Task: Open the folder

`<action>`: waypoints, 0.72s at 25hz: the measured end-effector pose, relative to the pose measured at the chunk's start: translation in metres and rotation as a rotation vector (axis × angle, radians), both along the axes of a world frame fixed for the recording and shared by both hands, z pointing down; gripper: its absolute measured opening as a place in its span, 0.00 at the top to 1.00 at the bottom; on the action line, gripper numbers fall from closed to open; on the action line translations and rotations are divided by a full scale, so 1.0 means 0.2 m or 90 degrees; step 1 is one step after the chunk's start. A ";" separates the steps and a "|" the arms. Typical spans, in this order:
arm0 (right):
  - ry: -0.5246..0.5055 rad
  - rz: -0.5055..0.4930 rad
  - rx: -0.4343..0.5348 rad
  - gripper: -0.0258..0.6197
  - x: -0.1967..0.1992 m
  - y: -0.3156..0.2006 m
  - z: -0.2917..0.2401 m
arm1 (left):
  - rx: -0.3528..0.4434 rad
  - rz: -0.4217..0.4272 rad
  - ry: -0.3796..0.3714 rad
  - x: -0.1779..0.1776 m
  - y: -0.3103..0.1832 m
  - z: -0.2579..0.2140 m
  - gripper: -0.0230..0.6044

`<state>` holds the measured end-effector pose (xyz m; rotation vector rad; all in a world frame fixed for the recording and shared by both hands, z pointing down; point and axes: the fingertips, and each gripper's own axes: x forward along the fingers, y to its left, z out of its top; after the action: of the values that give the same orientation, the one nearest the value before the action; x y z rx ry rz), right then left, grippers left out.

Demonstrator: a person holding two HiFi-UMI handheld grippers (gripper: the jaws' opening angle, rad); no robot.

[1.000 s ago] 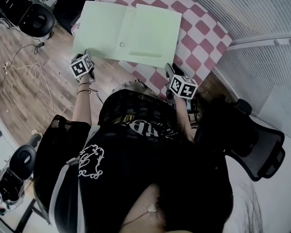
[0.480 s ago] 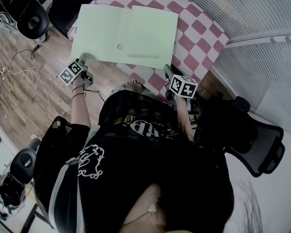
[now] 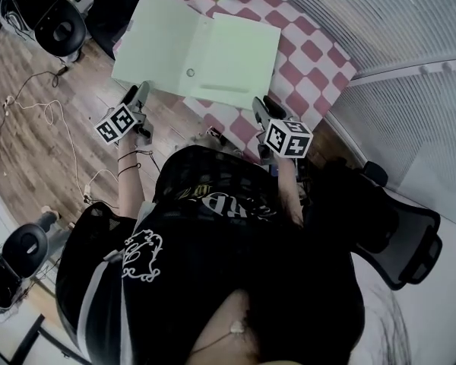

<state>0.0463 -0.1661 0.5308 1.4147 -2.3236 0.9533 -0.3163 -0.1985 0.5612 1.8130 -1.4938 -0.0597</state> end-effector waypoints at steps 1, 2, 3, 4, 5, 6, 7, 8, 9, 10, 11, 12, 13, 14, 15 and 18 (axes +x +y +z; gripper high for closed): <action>-0.006 -0.007 0.012 0.77 -0.01 0.00 -0.04 | -0.001 0.017 -0.007 0.05 0.02 -0.01 0.62; -0.013 -0.014 0.024 0.77 -0.03 0.01 -0.07 | 0.000 0.031 -0.015 0.10 0.05 -0.02 0.62; -0.018 -0.022 0.036 0.77 -0.04 0.02 -0.11 | 0.005 0.044 -0.022 0.15 0.07 -0.04 0.62; -0.021 -0.030 0.047 0.77 -0.05 0.03 -0.14 | 0.011 0.056 -0.029 0.20 0.09 -0.07 0.62; -0.023 -0.037 0.058 0.77 -0.06 0.05 -0.16 | 0.020 0.070 -0.037 0.25 0.11 -0.09 0.62; -0.024 -0.044 0.069 0.79 -0.07 0.07 -0.19 | 0.028 0.086 -0.048 0.30 0.12 -0.12 0.62; -0.026 -0.050 0.079 0.81 -0.07 0.09 -0.21 | 0.037 0.104 -0.062 0.36 0.14 -0.15 0.62; -0.029 -0.054 0.089 0.83 -0.07 0.11 -0.23 | 0.046 0.124 -0.077 0.41 0.17 -0.18 0.62; -0.032 -0.057 0.097 0.85 -0.07 0.14 -0.25 | 0.056 0.144 -0.094 0.47 0.19 -0.21 0.62; -0.036 -0.059 0.105 0.87 -0.06 0.17 -0.26 | 0.065 0.164 -0.115 0.52 0.22 -0.24 0.62; -0.040 -0.061 0.111 0.88 -0.05 0.20 -0.28 | 0.075 0.183 -0.139 0.58 0.25 -0.27 0.62; -0.044 -0.065 0.117 0.88 -0.04 0.23 -0.29 | 0.084 0.203 -0.165 0.64 0.28 -0.29 0.62; -0.046 -0.070 0.122 0.89 -0.03 0.26 -0.29 | 0.093 0.221 -0.190 0.69 0.31 -0.31 0.62; -0.046 -0.076 0.126 0.89 -0.03 0.29 -0.30 | 0.103 0.239 -0.213 0.74 0.34 -0.33 0.62; -0.043 -0.085 0.129 0.90 -0.02 0.32 -0.30 | 0.113 0.254 -0.232 0.79 0.37 -0.35 0.62; -0.027 -0.115 0.138 0.90 -0.03 0.41 -0.29 | 0.157 0.289 -0.249 0.92 0.47 -0.44 0.63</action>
<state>0.0402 -0.0839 0.4732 1.2408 -2.5992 0.7043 -0.1316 -0.1039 0.4725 2.4324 -1.3308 0.3673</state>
